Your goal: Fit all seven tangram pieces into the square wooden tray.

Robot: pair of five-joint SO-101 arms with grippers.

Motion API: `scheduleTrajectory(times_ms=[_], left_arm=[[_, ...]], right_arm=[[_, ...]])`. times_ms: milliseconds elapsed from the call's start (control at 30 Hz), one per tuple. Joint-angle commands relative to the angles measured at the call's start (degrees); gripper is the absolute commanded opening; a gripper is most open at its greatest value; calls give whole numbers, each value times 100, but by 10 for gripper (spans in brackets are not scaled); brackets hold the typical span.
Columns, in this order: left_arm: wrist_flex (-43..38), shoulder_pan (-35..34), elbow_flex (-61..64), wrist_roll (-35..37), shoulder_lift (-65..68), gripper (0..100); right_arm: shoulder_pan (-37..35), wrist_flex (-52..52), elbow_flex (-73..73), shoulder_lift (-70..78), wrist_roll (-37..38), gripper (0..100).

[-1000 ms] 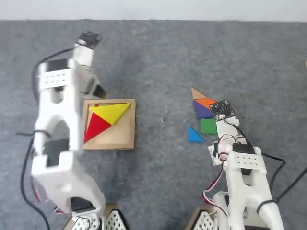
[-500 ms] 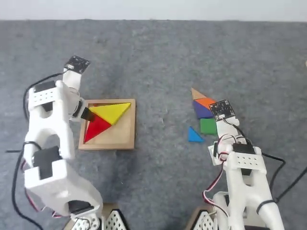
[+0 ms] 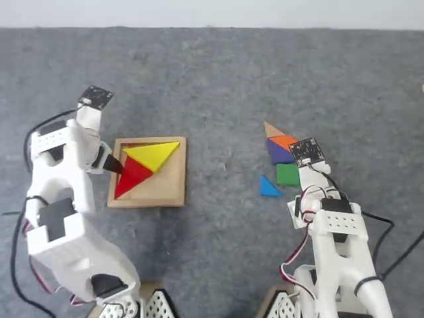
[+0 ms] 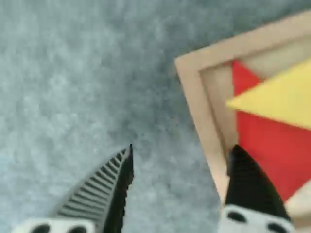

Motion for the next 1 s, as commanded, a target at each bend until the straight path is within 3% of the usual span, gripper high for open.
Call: scheduleTrajectory(times_ms=[0,267,567,733,967], left_arm=[[-97,-193,-66,-185,-158,295],[193,0,-4,18,-1160,295],[642,1099,1279,9,-2453,295],[79,1486,1807,202,-2488,295],[-527,1486,1815,264,-1943,295]], right_arm=[[66,-92,-35,-136,79,318],[57,-101,-35,-136,79,318],[66,-110,-35,-136,79,318],[66,-92,-35,-136,79,318],[66,-84,-35,-136,79,318]])
